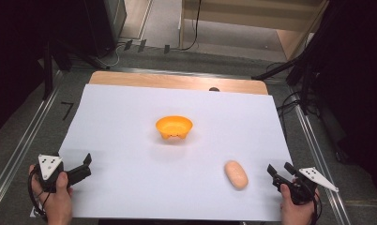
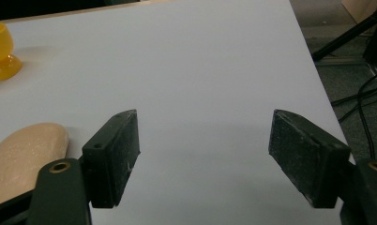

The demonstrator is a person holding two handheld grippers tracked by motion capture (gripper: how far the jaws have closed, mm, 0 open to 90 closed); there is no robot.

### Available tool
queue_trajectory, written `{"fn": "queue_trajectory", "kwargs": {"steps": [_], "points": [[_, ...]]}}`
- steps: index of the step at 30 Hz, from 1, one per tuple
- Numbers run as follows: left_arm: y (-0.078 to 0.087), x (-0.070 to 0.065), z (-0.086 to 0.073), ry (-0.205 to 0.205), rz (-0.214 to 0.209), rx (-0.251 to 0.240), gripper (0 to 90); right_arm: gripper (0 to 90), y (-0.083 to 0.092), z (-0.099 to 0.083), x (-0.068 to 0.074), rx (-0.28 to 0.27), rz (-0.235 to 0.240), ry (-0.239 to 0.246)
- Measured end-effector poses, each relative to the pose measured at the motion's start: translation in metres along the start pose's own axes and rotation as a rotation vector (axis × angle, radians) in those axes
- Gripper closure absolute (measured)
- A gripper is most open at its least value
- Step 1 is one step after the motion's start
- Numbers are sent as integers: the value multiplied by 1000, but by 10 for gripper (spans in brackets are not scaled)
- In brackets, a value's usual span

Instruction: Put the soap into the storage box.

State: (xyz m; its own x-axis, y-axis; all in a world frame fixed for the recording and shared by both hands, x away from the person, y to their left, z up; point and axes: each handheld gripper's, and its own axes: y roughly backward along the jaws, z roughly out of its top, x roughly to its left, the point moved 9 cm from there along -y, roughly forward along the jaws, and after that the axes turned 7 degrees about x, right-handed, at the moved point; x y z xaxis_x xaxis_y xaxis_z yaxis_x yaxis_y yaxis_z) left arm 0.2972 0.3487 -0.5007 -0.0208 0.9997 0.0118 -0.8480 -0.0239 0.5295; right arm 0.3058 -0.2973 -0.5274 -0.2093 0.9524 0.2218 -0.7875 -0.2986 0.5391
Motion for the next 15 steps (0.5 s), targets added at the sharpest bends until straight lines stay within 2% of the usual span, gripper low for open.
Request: {"fn": "queue_trajectory", "kwargs": {"steps": [4,6,8,9,10,11,13,15], "points": [[-2,0,0,-4,8,14,0,286,1,0,3,25,-15,45],[-2,-1,-1,-11,11,20,0,357,4,3,2,42,-63,90],[-3,-1,-1,-15,13,24,0,363,8,7,5,65,-72,121],[-3,-1,-1,-15,13,24,0,363,8,7,5,65,-72,121],[-2,-1,-1,-14,14,23,0,358,13,11,9,109,-96,160],[-2,-1,-1,-14,15,22,0,345,14,13,10,125,-98,165],[-3,-1,-1,-14,22,24,0,328,14,16,12,174,-93,154],[-3,-1,-1,-15,27,24,0,342,12,19,16,246,-78,143]]}}
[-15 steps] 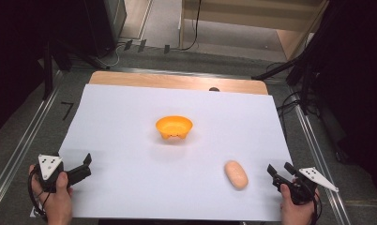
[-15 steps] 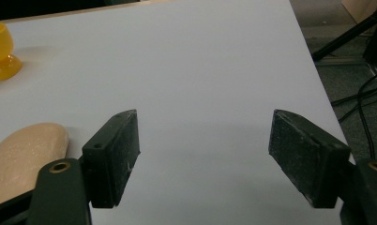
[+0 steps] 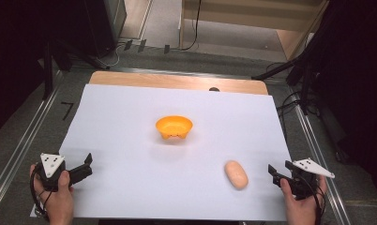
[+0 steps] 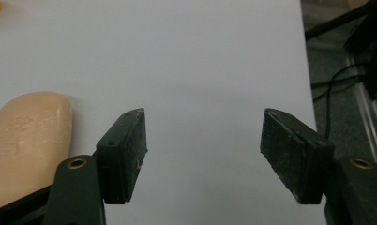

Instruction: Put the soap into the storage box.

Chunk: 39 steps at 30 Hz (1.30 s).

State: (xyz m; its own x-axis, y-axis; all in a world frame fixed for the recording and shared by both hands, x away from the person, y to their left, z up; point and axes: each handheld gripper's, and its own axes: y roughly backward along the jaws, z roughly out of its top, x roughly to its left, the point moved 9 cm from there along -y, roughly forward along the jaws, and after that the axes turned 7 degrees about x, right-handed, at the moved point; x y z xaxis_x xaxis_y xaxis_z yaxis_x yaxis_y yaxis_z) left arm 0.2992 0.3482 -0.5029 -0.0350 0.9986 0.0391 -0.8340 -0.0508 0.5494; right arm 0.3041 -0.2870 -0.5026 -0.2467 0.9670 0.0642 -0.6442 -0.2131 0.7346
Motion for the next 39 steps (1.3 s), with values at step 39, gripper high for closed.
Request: {"fn": "queue_trajectory", "kwargs": {"steps": [39], "points": [[-4,-3,-1,-33,2,37,0,291,-31,7,105,516,274,120]]}}
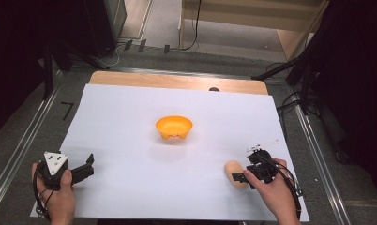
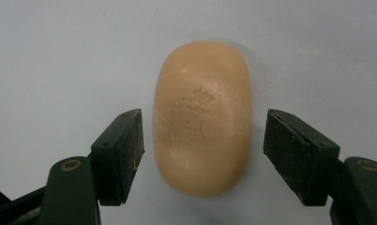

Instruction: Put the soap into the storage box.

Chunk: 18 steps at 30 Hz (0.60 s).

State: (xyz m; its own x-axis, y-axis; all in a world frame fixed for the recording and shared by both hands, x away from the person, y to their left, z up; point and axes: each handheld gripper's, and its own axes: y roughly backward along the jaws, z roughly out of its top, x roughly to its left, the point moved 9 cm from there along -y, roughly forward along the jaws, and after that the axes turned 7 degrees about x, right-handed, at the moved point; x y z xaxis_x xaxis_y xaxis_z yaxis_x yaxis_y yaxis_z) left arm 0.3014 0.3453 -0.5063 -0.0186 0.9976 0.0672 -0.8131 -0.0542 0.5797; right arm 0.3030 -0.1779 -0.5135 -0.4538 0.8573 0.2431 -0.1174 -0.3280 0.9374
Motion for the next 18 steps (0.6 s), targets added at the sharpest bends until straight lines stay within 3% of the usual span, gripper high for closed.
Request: {"fn": "queue_trajectory", "kwargs": {"steps": [6,12,18], "points": [[0,0,0,0,-4,3,0,285,-14,4,3,47,-26,18],[-1,1,0,14,-8,2,0,313,-25,3,2,80,-82,45],[-1,1,0,7,-5,7,0,319,-27,3,2,66,-111,67]]}}
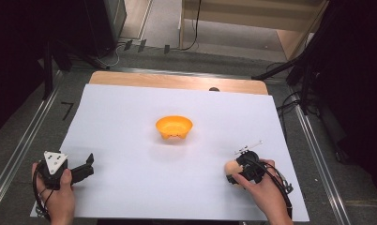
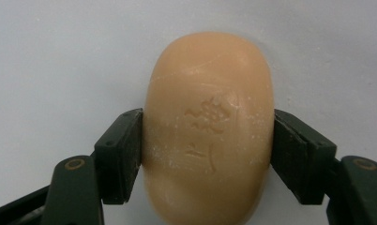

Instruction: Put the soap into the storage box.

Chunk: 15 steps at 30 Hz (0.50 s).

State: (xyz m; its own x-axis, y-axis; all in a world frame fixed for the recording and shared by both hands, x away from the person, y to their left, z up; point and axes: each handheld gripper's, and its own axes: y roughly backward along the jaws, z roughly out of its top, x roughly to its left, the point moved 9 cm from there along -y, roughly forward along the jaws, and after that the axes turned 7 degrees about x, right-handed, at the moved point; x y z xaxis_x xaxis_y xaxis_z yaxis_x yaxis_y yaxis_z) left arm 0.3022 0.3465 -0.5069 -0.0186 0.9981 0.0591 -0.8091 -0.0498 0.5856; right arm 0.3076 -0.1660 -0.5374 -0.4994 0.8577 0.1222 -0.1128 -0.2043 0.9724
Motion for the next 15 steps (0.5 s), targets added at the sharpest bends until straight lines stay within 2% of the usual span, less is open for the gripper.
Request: {"fn": "queue_trajectory", "kwargs": {"steps": [3,7,11,15], "points": [[0,0,0,-1,1,1,0,320,-1,-1,0,-12,-11,0],[1,0,0,9,0,-7,0,316,-4,0,3,13,-79,27],[0,0,0,6,1,-5,0,316,-3,1,3,48,-83,6],[0,0,0,2,0,0,0,316,-4,1,3,31,-83,10]]}}
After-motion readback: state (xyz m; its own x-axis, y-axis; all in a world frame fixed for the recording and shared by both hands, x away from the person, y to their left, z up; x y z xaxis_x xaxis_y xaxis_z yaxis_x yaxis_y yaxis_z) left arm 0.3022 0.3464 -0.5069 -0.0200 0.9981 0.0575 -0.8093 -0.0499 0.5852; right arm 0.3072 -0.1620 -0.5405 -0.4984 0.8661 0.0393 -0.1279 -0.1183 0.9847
